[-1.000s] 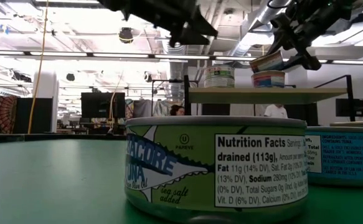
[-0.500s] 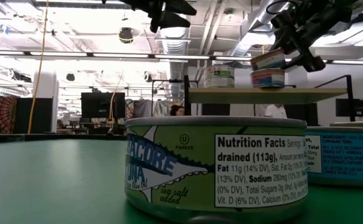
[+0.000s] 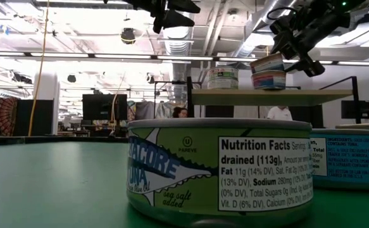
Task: Stack canned seafood by type on shelf
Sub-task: Stack the pink tuna can on top of the pink tuna can
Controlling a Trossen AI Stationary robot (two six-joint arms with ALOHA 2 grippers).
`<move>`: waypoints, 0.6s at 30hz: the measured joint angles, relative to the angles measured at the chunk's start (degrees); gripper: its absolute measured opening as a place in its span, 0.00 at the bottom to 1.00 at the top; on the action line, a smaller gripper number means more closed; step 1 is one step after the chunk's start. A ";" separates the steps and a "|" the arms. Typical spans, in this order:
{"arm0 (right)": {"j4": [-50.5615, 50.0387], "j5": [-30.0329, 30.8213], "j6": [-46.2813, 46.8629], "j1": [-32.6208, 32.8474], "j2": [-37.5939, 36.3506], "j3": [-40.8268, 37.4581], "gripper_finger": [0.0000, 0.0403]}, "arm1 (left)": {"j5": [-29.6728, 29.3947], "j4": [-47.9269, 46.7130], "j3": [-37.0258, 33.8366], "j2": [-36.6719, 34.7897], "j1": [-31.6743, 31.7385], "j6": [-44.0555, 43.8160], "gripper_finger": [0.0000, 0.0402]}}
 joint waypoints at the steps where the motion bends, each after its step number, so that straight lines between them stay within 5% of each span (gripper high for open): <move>1: 0.21 -0.01 -0.51 -0.01 -0.04 0.00 0.65 | 0.00 -0.04 0.00 0.00 0.00 0.21 0.58; 11: -4.48 -3.09 -10.48 -3.93 1.79 4.49 0.65 | 1.86 0.80 0.04 0.85 1.03 -3.31 0.58; 18: -9.20 -6.31 -14.10 -2.95 5.08 7.56 0.65 | -3.28 2.67 4.46 10.35 -4.61 0.17 0.58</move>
